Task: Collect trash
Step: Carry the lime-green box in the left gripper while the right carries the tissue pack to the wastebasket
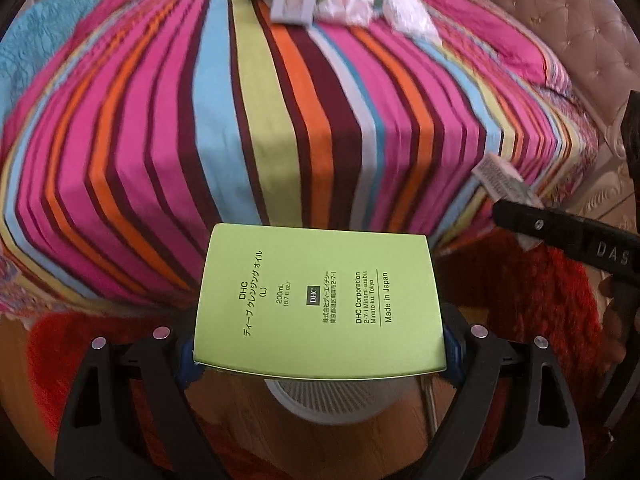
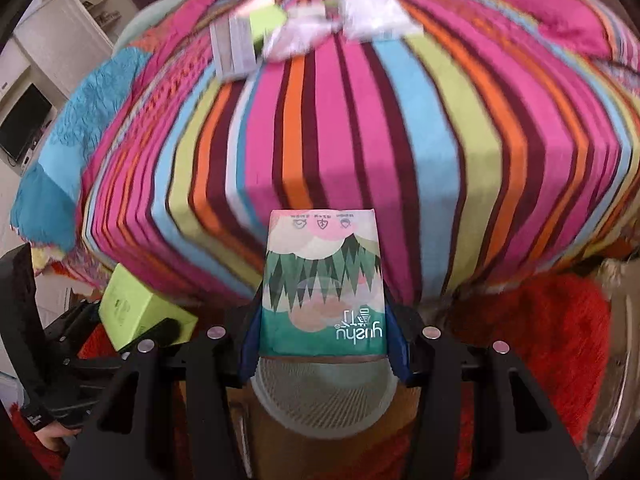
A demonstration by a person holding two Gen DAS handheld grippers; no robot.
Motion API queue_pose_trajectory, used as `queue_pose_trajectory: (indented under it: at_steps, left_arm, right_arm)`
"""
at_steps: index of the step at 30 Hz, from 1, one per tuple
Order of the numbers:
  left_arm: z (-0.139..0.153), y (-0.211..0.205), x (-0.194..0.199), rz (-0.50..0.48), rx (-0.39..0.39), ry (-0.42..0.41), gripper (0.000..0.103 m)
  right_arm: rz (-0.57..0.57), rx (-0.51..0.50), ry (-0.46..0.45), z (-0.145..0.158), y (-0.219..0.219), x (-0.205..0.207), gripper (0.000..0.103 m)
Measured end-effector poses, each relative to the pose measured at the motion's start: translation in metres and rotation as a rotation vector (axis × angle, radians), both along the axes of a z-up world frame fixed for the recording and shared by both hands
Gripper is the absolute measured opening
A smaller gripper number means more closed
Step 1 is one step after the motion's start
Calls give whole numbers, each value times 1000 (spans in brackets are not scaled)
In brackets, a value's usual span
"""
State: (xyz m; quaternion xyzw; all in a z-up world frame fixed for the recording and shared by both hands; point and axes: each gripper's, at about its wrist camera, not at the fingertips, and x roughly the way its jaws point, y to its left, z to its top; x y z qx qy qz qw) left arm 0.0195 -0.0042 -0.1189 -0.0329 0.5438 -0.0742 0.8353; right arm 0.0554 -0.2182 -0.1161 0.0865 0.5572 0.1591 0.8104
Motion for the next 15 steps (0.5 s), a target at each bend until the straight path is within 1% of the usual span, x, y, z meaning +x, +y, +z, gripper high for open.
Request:
queue_pose_trajectory:
  at_steps: [2, 8, 12, 14, 15]
  left_arm:
    - [-11, -2, -1, -3, 12, 41, 85]
    - [-39, -3, 0, -3, 0, 156, 85]
    - [-63, -4, 5, 3, -9, 252, 85]
    - [-80, -4, 9, 8, -9, 313, 85]
    - [-84, -4, 9, 8, -10, 329, 85]
  right_arm:
    - [2, -2, 49, -13, 4, -4, 49]
    - [0, 26, 245, -59, 11, -7, 49]
    - [-15, 39, 326, -76, 13, -2, 49]
    - [-21, 41, 374, -86, 14, 0, 49]
    - [-26, 45, 394, -91, 14, 0, 49]
